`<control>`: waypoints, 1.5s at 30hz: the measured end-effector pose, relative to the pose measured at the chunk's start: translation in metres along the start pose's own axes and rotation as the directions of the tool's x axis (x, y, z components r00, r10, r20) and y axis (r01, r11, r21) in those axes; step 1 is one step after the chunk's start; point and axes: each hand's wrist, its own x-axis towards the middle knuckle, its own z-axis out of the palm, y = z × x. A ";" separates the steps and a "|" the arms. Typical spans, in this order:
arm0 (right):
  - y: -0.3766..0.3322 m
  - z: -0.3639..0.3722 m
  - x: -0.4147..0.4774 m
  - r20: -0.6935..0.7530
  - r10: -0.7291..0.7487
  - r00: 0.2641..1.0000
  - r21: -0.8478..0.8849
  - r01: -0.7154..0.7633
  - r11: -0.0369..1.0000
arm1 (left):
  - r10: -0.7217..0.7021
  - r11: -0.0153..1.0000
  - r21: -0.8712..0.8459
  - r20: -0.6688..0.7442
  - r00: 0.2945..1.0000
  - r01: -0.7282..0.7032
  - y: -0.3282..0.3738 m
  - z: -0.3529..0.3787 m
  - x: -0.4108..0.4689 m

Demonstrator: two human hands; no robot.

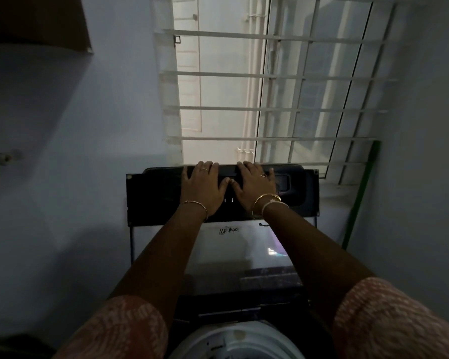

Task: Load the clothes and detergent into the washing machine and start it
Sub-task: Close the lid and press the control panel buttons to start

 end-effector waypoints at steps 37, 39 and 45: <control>-0.008 -0.115 -0.158 -0.185 -0.243 0.952 0.145 0.271 0.952 | 0.069 0.969 0.248 -0.295 0.953 0.007 0.055 -0.114 -0.162; -0.008 -0.118 -0.177 -0.159 -0.274 0.948 0.137 0.296 0.945 | 0.066 0.969 0.247 -0.299 0.952 0.010 0.058 -0.119 -0.177; -0.002 -0.123 -0.230 -0.006 -0.372 0.928 0.096 0.371 0.924 | 0.099 0.993 0.077 -0.110 0.989 -0.091 0.061 -0.137 -0.219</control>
